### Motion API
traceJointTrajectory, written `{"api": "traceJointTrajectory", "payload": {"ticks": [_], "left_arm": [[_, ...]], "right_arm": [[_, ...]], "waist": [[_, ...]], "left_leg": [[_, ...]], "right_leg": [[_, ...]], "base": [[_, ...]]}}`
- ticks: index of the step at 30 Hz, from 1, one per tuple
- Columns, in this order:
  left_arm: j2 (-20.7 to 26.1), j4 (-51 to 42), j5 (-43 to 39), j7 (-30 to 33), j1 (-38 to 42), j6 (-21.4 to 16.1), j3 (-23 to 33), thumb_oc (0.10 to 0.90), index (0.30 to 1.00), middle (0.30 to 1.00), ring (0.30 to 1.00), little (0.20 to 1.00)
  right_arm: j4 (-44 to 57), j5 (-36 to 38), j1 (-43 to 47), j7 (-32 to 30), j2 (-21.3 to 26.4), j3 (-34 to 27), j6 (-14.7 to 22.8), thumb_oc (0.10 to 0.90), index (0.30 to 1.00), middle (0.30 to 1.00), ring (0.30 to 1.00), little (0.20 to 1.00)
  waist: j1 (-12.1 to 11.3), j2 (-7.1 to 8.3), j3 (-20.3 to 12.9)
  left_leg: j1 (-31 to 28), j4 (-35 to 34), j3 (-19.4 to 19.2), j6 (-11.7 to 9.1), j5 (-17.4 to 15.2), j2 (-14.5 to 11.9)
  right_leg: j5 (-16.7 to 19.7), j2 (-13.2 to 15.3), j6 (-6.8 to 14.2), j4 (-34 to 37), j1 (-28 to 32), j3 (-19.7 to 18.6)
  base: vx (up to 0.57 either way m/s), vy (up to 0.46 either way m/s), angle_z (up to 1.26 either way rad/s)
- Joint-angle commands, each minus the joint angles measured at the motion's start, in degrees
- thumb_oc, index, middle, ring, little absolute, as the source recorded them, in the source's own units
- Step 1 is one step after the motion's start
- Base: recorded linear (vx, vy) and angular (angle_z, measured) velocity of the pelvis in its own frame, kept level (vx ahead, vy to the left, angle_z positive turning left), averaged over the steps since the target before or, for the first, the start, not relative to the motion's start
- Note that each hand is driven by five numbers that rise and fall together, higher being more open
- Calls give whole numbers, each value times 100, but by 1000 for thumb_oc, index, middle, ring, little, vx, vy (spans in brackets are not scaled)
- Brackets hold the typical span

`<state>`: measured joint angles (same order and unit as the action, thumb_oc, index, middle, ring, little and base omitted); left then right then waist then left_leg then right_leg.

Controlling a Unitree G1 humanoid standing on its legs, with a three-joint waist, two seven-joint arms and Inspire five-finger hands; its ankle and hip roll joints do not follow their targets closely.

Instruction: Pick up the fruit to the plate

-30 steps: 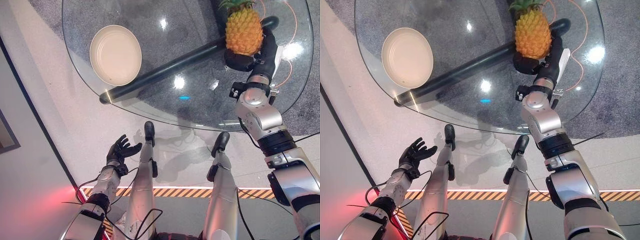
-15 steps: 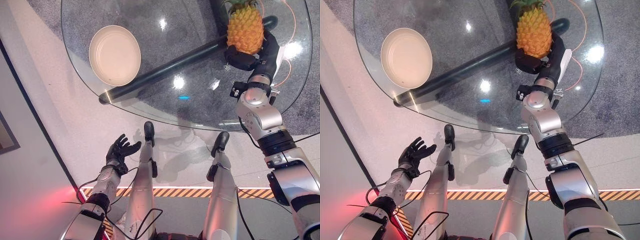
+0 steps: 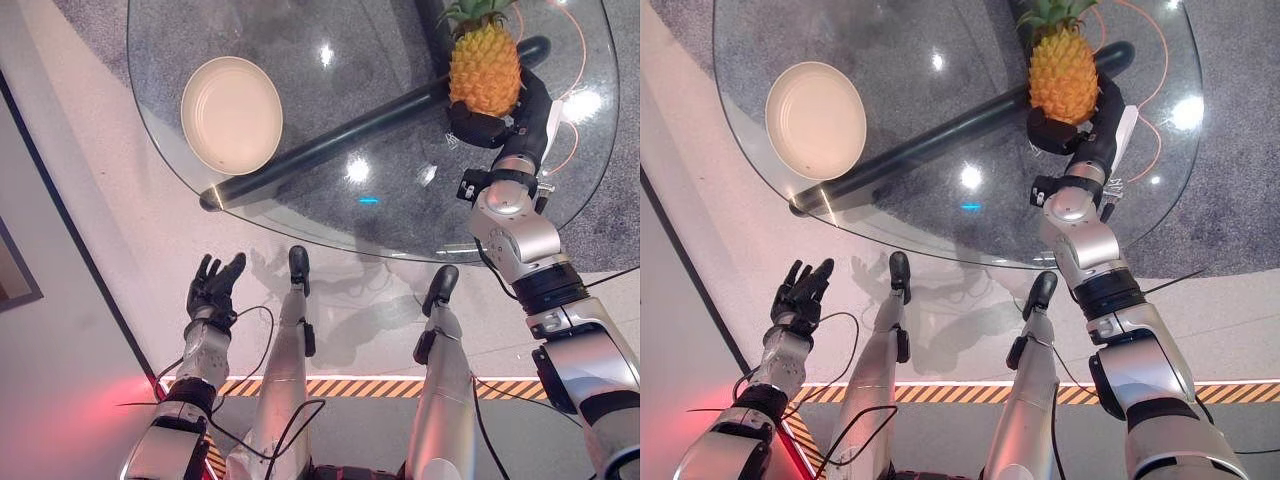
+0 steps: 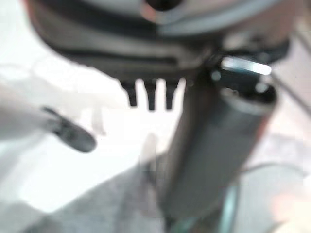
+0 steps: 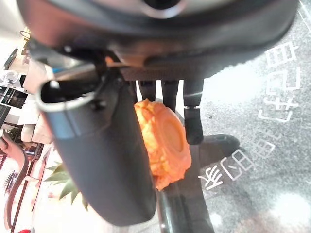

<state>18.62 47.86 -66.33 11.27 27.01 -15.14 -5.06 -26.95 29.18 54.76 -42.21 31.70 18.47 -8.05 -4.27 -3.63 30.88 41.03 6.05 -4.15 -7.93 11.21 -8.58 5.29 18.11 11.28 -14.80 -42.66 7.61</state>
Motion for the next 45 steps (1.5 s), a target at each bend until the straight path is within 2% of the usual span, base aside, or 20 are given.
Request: {"api": "traceJointTrajectory", "payload": {"ticks": [1,2,5,11,14,19,28,32,40,45], "left_arm": [[417,-281,-208,465,269,-844,320,800,900,900,900,900],[431,-335,-191,515,295,-864,352,800,900,900,900,900],[552,-760,-64,884,524,-1348,552,800,900,900,900,900],[710,-1437,489,1542,978,-1852,722,800,900,900,900,900],[715,-1890,923,1902,1110,-2026,772,800,900,900,900,900],[687,-2189,1182,2017,1215,-2270,848,800,900,900,900,900],[562,-2686,1943,2139,1173,-2451,860,800,900,900,900,900],[554,-2937,2085,2023,1141,-2406,843,800,900,900,900,900],[501,-3579,2218,1371,1046,-2144,681,800,900,900,900,900],[516,-3904,2354,942,1037,-1999,513,800,900,900,900,900]], "right_arm": [[669,-395,100,16,373,-264,371,100,300,300,300,200],[679,-408,92,19,367,-272,375,100,300,300,300,200],[818,-611,-20,27,321,-337,428,100,300,300,300,200],[1098,-1104,-169,-67,197,-445,543,100,300,300,300,200],[1361,-1433,-304,-96,172,-533,543,100,300,300,300,200],[1565,-1804,-483,-77,127,-605,557,100,300,300,300,200],[1853,-2504,-772,94,83,-570,666,100,300,300,300,200],[1938,-2748,-826,178,95,-549,656,100,300,300,300,200],[2062,-3197,-941,369,103,-479,739,100,300,300,300,200],[2157,-3463,-932,477,115,-359,665,100,300,300,300,200]], "waist": [[83,-127,-109],[83,-123,-109],[94,-86,-109],[103,8,-109],[119,61,-109],[142,97,-109],[167,139,-109],[169,166,-109],[160,188,-109],[172,150,-109]], "left_leg": [[79,272,168,-53,-246,-162],[86,272,170,-54,-246,-164],[102,267,183,-62,-251,-164],[207,302,228,-77,-284,-170],[251,316,251,-78,-307,-175],[270,319,262,-82,-330,-176],[325,344,285,-73,-364,-171],[383,353,302,-61,-322,-164],[375,352,332,-64,-367,-157],[348,326,319,-58,-362,-146]], "right_leg": [[191,165,42,-3,-241,250],[189,162,41,-8,-248,248],[177,144,39,-29,-265,243],[168,134,41,-22,-303,271],[168,122,48,-3,-308,280],[168,119,67,14,-303,287],[171,102,85,30,-323,284],[217,90,76,51,-353,286],[210,105,125,86,-316,320],[223,100,137,91,-319,290]], "base": [[0,0,0],[0,0,0],[1,-10,0],[-6,-50,0],[-2,-49,5],[0,-15,2],[0,0,0],[0,0,0],[3,-8,0],[0,0,0]]}}
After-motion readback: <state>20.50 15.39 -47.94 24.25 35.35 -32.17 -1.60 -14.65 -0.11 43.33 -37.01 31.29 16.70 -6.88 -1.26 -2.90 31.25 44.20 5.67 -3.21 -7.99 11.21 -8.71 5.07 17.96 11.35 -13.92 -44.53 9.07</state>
